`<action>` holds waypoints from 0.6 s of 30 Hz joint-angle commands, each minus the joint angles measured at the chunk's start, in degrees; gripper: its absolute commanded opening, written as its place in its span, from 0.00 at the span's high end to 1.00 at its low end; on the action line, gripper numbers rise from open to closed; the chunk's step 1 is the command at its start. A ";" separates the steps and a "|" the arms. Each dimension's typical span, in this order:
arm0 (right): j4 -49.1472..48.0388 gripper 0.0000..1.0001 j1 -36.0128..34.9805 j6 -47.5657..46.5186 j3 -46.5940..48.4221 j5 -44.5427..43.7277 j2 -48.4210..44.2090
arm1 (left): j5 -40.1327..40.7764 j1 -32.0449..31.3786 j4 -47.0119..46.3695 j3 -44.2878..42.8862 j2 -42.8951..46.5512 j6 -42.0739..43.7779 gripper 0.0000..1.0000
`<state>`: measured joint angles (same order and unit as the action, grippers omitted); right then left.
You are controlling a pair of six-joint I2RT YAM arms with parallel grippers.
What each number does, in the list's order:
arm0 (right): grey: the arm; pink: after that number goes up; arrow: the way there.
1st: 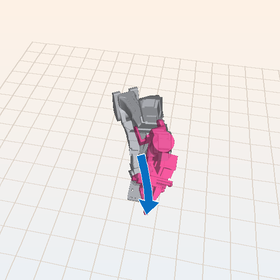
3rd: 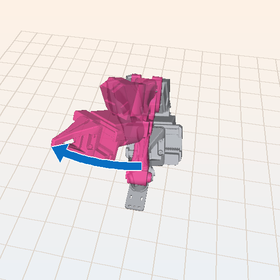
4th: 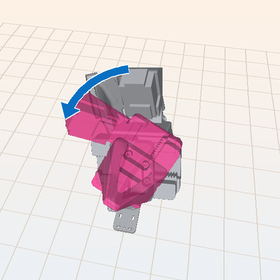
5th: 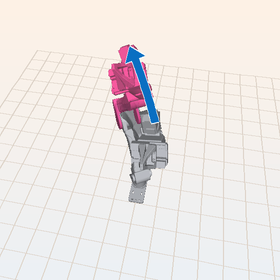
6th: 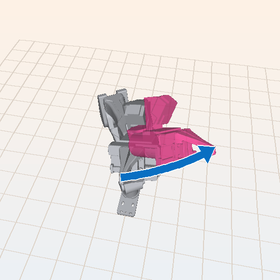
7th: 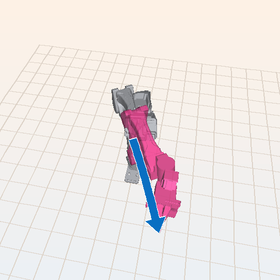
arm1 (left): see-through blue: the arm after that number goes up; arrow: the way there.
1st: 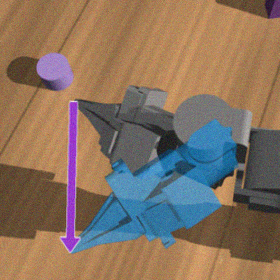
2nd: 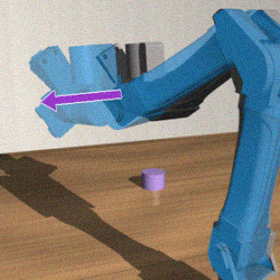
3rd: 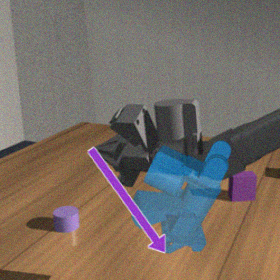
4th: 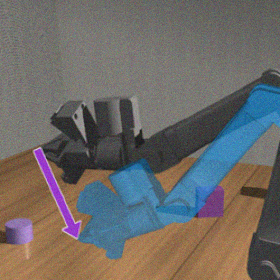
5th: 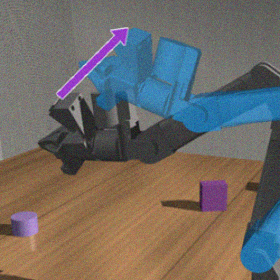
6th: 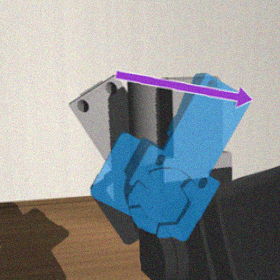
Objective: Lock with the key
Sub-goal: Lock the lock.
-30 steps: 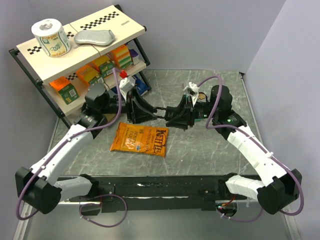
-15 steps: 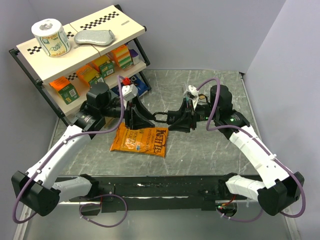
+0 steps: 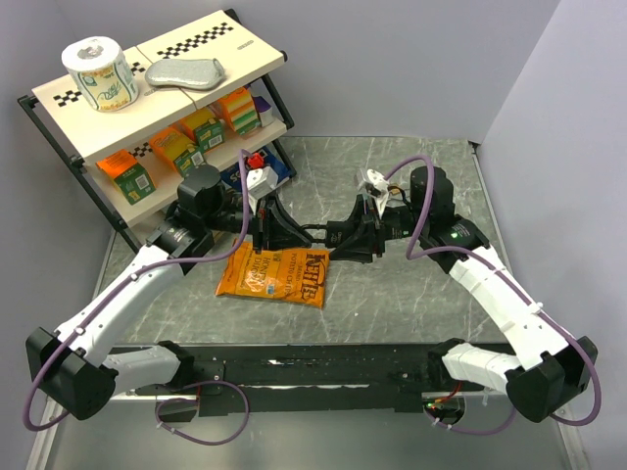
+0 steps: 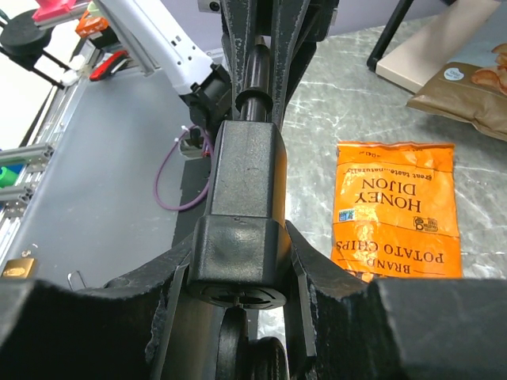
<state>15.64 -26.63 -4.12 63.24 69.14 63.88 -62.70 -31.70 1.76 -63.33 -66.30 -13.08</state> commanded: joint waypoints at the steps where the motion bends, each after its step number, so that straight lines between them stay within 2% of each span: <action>1: -4.82 1.00 -0.61 1.39 3.64 2.04 -1.30 | -0.94 -0.64 -2.11 -0.66 0.12 0.43 0.99; 11: -9.74 1.00 -3.60 3.94 2.15 1.52 0.37 | 1.44 -5.38 -7.12 -0.48 -0.84 -3.26 0.99; 18: -15.37 1.00 -7.64 7.46 2.94 1.78 3.44 | 3.81 -10.12 -14.76 0.14 -5.31 -7.31 0.99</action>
<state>12.69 -27.27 0.99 63.29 70.70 64.07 -61.47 -33.78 -2.00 -63.00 -66.70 -17.47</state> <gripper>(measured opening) 0.416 0.089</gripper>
